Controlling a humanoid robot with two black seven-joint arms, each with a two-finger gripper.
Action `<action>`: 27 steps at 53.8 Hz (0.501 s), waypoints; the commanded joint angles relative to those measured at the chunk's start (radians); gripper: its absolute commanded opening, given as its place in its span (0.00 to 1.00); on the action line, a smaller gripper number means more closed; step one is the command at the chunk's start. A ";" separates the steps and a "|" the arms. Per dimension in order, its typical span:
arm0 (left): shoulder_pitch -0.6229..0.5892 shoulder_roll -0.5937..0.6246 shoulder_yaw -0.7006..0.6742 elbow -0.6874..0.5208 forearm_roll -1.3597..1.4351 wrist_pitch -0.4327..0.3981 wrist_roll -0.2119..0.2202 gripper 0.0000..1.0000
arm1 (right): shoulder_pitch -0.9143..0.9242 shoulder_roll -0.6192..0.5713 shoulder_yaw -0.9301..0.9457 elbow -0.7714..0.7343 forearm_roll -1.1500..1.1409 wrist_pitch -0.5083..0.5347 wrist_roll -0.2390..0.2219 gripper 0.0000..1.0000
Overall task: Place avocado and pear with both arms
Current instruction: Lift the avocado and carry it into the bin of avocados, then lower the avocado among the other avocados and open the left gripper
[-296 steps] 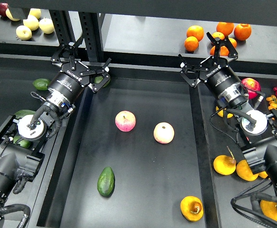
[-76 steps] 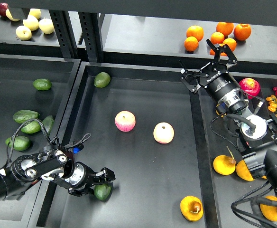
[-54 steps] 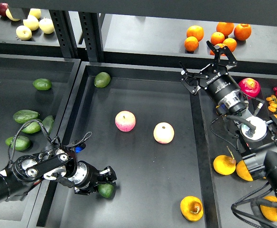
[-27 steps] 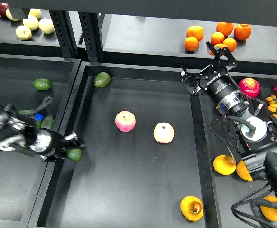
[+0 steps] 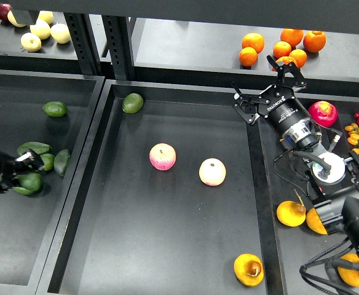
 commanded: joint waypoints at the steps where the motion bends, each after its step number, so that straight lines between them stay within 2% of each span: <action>1: 0.023 0.010 -0.005 0.016 0.002 0.000 0.000 0.42 | 0.000 0.000 0.000 0.001 0.000 0.000 0.000 1.00; 27: 0.049 0.000 0.008 0.148 0.000 0.000 0.000 0.44 | -0.006 0.000 -0.003 0.001 -0.003 0.000 0.000 1.00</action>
